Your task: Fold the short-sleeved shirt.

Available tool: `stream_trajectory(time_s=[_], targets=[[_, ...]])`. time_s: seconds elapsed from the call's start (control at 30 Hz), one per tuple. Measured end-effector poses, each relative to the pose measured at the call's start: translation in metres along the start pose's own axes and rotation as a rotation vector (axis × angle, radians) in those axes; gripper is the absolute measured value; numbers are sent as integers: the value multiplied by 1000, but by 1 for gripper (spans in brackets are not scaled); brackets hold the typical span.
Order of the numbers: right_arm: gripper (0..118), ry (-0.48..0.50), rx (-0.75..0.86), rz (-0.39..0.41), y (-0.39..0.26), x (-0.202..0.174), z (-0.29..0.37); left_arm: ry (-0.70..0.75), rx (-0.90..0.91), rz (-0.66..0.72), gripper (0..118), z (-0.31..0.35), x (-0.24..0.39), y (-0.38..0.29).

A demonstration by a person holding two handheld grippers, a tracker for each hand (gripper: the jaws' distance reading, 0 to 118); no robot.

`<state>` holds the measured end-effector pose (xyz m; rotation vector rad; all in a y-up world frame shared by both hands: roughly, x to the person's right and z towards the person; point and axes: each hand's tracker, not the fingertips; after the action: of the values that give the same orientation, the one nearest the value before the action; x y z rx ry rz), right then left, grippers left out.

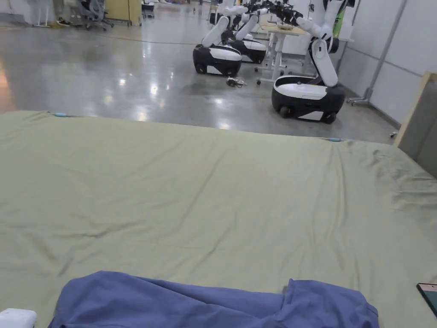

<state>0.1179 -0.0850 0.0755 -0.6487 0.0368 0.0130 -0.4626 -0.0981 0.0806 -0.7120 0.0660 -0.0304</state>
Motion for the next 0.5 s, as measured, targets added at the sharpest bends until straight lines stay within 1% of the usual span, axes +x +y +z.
stream_trajectory(time_s=[0.03,0.07,0.1,0.17,0.23,0.27,0.3,0.33,0.37,0.4,0.43,0.47,0.5], targets=[[101,9,58,-9,2,-2,13,-16,50,14,75,14,-1,1],[114,19,99,-12,4,-3,23,-22,89,19,92,31,4,6],[118,33,161,-16,5,-6,36,-24,136,17,103,44,6,7],[118,58,266,-26,12,-20,68,-16,196,30,104,65,10,6],[117,91,318,-50,12,-31,83,-18,196,50,103,66,5,-3],[111,122,321,-70,17,-43,95,-31,193,67,102,70,5,-5],[85,145,323,-88,18,-48,99,-49,185,88,84,71,4,-6],[38,138,317,-100,19,-55,101,-76,177,110,49,69,2,-9],[0,119,319,-105,19,-62,102,-67,167,117,11,67,0,-9],[0,94,320,-114,18,-61,100,-49,138,126,7,60,-2,-10],[0,122,337,-125,20,-62,102,-45,124,125,7,55,-10,-10],[0,185,314,-133,24,-65,101,-96,93,138,7,48,-15,-11],[0,187,292,-130,27,-70,100,-100,81,165,7,43,-20,-10]])
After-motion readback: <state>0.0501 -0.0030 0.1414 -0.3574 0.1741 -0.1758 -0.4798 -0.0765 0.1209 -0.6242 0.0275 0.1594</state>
